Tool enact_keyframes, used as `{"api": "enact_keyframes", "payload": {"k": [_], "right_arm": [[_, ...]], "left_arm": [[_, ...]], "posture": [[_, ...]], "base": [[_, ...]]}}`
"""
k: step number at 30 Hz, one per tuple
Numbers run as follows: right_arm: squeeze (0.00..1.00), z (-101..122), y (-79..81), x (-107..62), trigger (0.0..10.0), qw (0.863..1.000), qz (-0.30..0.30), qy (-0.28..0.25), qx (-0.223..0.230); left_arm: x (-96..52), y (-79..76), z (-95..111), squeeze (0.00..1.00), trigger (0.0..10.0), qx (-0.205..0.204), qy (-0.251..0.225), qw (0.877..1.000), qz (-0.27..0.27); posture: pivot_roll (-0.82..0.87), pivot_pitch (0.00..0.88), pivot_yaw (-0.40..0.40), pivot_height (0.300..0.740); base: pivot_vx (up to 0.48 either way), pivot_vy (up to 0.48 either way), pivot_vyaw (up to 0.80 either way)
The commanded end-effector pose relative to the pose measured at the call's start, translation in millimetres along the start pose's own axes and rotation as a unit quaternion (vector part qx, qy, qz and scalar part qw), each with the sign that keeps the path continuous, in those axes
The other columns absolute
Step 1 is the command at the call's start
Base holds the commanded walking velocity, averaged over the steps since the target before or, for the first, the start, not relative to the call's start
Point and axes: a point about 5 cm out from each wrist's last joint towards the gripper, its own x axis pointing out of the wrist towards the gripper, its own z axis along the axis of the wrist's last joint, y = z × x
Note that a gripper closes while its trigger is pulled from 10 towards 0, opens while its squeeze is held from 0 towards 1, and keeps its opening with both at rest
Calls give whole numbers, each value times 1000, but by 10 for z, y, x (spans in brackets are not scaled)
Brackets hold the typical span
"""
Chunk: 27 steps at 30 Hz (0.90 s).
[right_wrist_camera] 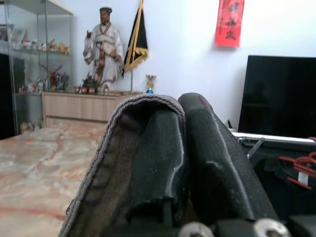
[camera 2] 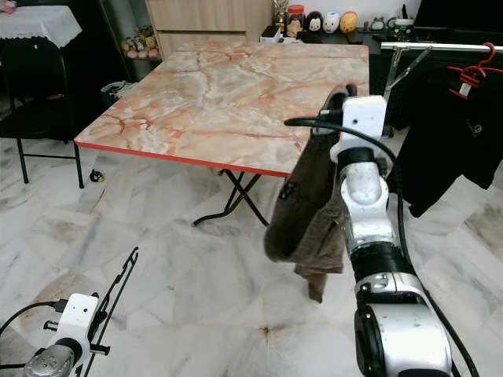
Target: Hang hanger
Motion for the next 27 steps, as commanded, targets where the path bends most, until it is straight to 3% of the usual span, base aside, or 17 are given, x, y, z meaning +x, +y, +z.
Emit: {"api": "enact_keyframes", "payload": {"k": [1, 22, 27], "right_arm": [[0, 132, 12, 76, 10000, 999, -2, -30, 9], [0, -34, 136, -43, 10000, 1000, 11, -12, 22], [0, 62, 123, -11, 10000, 999, 5, -40, 20]], "left_arm": [[-13, -11, -37, 0, 10000, 1, 6, 1000, -2], [-30, -55, -72, 0, 10000, -6, 7, 1000, -4], [-30, -62, -71, 0, 10000, -5, 7, 1000, -6]], "posture": [[77, 3, 69, 740], [89, 0, 62, 740], [89, 0, 61, 740]], "base": [[0, 0, 0], [281, 0, 0], [312, 0, 0]]}}
